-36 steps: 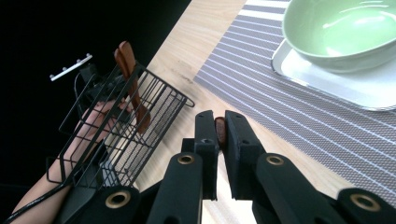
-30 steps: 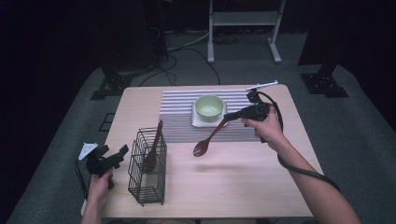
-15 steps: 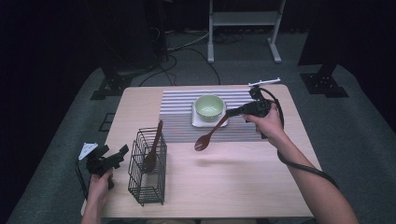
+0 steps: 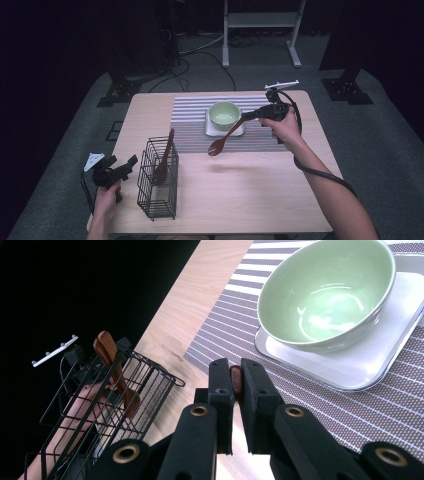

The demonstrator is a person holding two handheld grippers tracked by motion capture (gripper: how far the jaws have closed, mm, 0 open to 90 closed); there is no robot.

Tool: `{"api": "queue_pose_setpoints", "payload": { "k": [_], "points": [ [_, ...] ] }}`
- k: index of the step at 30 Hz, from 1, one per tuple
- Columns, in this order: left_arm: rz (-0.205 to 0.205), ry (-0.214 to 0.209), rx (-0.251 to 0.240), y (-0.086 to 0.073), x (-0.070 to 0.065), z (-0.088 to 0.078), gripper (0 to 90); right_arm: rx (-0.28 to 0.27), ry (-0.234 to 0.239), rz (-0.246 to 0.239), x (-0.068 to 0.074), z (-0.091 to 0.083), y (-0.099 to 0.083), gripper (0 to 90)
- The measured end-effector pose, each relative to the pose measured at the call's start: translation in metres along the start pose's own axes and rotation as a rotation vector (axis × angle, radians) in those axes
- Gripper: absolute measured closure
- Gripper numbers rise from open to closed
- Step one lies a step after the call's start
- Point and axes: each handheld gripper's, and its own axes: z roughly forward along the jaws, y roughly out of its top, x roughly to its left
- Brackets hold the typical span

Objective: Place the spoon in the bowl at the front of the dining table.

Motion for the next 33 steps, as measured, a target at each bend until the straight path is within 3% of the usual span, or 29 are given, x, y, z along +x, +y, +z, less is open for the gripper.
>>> {"api": "queue_pose_setpoints", "payload": {
  "k": [18, 33],
  "points": [
    [0.002, 0.000, 0.002, 0.000, 0.000, 0.000, 0.5, -0.021, -0.010, 0.017, -0.006, 0.001, 0.012, 83.5],
    [-0.002, -0.003, -0.001, 0.000, 0.000, 0.000, 0.5, -0.056, -0.034, 0.047, -0.019, 0.004, 0.026, 83.5]
  ]
}}
